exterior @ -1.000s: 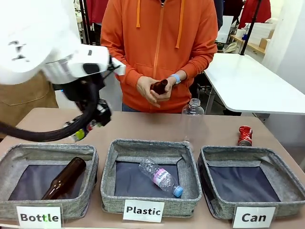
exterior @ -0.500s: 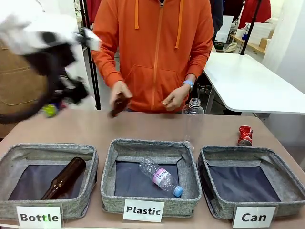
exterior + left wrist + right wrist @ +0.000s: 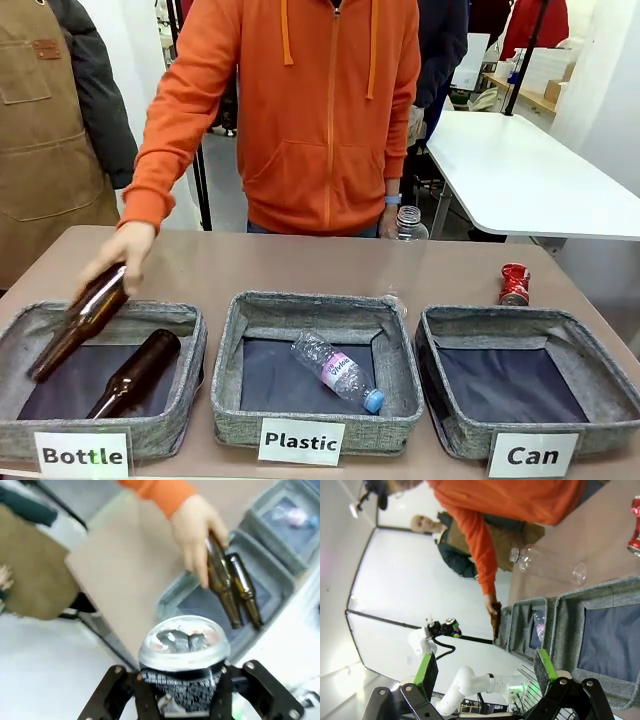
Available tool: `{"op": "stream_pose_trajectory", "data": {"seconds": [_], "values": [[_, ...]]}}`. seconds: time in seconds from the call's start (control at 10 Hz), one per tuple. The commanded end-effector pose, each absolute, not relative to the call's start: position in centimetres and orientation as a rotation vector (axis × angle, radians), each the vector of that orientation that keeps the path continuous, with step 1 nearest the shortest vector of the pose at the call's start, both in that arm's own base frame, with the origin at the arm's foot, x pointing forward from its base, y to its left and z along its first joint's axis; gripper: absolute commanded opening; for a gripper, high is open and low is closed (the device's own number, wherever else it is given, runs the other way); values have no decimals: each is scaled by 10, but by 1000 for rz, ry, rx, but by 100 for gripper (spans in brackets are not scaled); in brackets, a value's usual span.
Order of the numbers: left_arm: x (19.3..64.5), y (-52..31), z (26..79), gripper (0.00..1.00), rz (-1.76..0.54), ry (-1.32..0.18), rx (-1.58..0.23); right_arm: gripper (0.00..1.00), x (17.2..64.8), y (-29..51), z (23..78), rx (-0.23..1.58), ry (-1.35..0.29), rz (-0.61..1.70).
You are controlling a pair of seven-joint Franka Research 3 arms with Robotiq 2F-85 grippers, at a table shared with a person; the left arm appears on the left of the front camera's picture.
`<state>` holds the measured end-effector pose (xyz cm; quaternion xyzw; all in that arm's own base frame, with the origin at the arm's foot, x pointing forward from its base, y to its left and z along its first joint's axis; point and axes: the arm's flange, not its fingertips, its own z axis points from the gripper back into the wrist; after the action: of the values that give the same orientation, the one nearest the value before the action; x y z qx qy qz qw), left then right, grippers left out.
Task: Sort the can waste into the basket.
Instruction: Pick up the can waste from the table and place it in the right Fabric basket.
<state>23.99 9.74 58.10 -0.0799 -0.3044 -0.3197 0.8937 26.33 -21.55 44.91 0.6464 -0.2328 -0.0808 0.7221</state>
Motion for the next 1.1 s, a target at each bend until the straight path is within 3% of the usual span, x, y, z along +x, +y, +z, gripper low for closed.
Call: {"op": "stream_pose_trajectory", "data": {"seconds": [0.0,0.6,1.0], "values": [[214,135,567,4,-579,-726,-221,100,264,-217,451,1430,-538,-154],[194,172,548,4,-524,-988,-375,100,264,-217,451,1430,-538,-154],[209,153,548,4,-581,-945,-393,100,264,-217,451,1430,-538,-154]]}}
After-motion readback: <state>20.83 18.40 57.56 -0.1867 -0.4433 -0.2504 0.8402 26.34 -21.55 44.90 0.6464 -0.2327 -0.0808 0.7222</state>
